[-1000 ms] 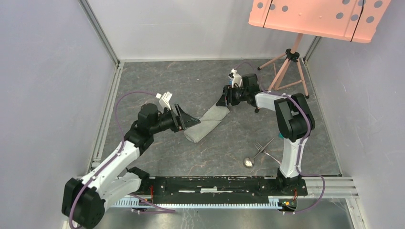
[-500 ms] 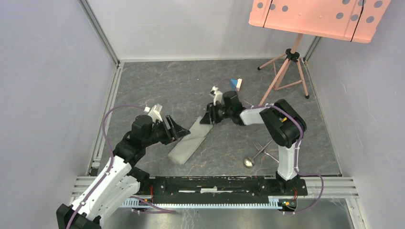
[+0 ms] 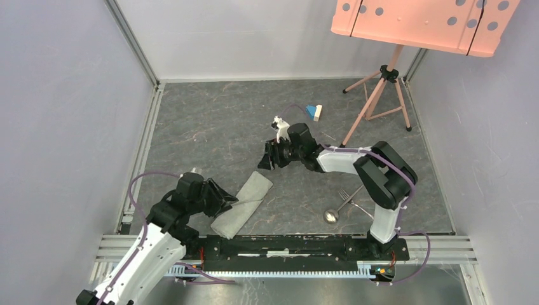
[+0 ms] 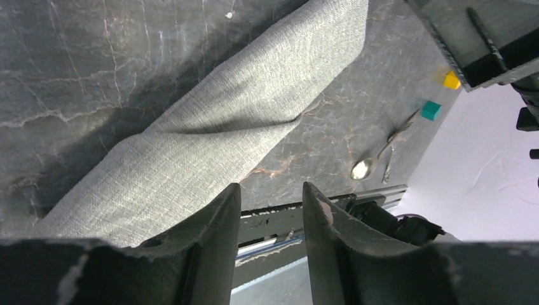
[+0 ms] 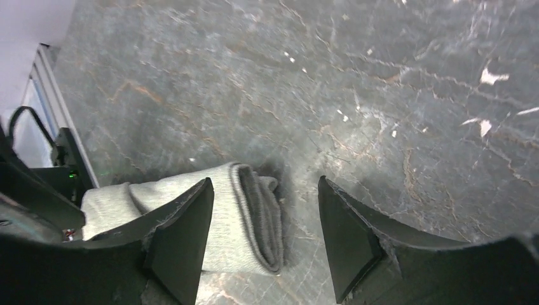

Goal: Fold the napkin into a case and place the utensils inside
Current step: Move the smaller rectangle folded napkin to the center of the board, then smooth out the smaller rectangle-folded napkin at the center of the board.

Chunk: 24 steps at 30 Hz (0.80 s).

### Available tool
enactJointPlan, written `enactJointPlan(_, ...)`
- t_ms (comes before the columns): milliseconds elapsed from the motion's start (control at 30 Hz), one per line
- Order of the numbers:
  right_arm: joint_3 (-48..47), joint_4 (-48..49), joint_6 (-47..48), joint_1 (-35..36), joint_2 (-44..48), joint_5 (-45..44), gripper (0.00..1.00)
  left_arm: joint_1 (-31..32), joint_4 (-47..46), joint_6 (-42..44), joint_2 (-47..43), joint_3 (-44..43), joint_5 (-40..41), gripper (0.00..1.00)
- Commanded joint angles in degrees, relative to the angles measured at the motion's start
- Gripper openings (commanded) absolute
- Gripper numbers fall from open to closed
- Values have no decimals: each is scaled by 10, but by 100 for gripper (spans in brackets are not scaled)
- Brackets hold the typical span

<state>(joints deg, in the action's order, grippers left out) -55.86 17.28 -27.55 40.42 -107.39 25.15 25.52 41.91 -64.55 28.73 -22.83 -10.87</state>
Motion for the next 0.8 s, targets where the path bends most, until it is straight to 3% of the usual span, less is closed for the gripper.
enactJointPlan(0,-10,4,8,7,61,40,68,2,43,-85,-26,0,-26,43)
enactJointPlan(100,27,125,-81,34,55,104,64,2,70,-78,-13,6,-16,40)
enactJointPlan(333,56,370,-243,69,-43,155,53,2,55,-76,27,53,-30,34)
enactJointPlan(567,82,412,-258,26,-142,138,50,2,11,-92,33,100,-16,34)
enactJointPlan(767,61,340,-216,22,-98,144,52,1,37,-37,35,52,20,39)
